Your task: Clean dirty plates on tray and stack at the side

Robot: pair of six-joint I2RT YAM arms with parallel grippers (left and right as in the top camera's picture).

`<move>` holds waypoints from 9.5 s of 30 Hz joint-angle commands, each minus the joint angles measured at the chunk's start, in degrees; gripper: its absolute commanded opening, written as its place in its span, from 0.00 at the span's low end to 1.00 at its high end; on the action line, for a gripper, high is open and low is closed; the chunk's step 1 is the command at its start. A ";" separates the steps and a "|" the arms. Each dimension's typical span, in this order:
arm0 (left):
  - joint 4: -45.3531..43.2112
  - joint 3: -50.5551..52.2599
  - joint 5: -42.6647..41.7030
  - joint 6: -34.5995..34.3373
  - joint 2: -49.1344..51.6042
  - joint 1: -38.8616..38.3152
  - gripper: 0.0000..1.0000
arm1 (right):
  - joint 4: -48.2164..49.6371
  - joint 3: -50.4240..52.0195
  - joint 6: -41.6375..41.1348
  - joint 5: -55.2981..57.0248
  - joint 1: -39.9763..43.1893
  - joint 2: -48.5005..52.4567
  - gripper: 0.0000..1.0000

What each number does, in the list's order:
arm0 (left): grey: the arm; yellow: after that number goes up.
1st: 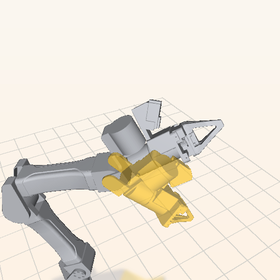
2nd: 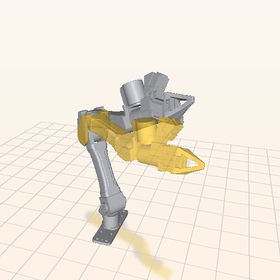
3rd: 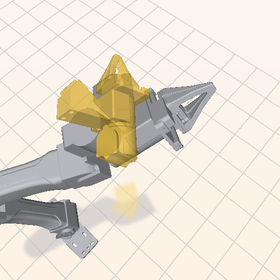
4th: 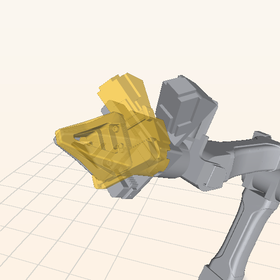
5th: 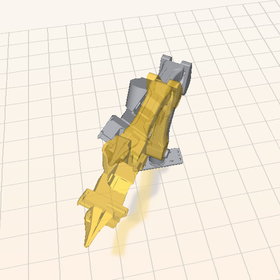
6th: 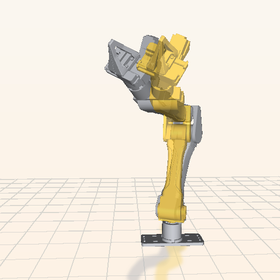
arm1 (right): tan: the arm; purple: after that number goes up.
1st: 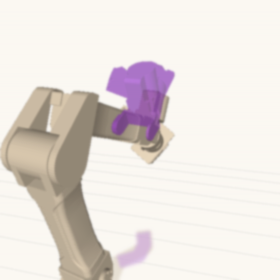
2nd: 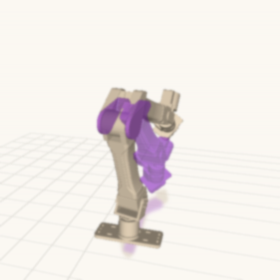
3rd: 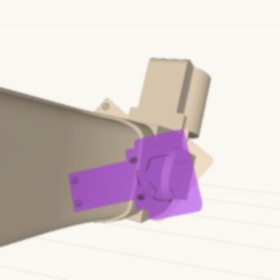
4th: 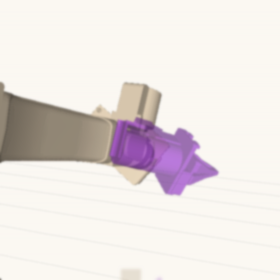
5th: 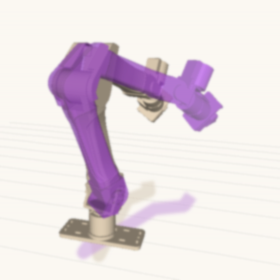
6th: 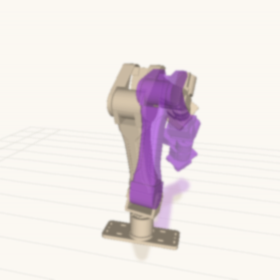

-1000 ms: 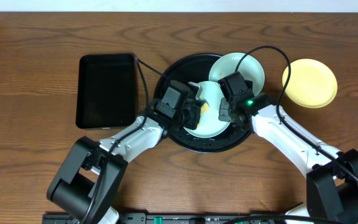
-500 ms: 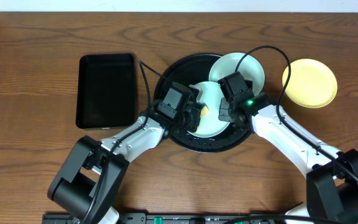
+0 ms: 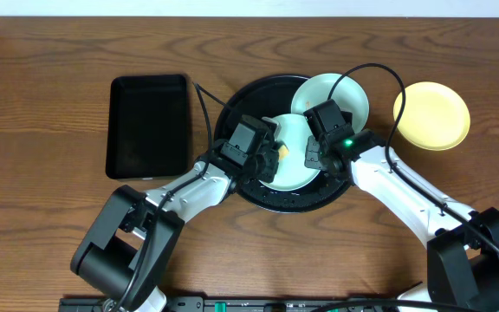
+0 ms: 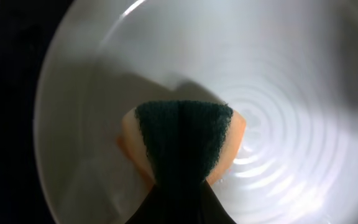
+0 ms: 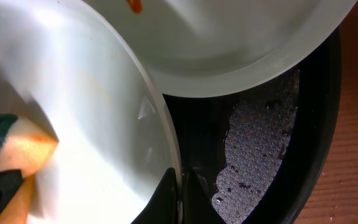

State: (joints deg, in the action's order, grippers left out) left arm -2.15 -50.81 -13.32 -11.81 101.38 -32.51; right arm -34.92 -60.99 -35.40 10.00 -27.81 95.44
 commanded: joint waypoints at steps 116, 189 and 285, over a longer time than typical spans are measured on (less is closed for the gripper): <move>23.04 -0.04 -11.76 -2.25 -21.97 43.85 0.09 | 30.42 -3.56 44.50 73.31 -26.69 -11.43 0.01; 25.27 -0.04 -11.52 -0.50 -21.97 43.85 0.09 | 5.70 -12.81 37.92 -31.23 40.76 4.59 0.74; 12.20 -0.04 -10.03 9.60 -21.97 20.22 0.08 | -8.39 -8.52 6.88 -10.67 17.05 9.68 0.01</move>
State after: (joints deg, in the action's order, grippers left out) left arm 11.51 -50.48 -23.40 -3.05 79.20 -7.46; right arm -43.44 -69.84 -28.45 -2.48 -9.78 105.67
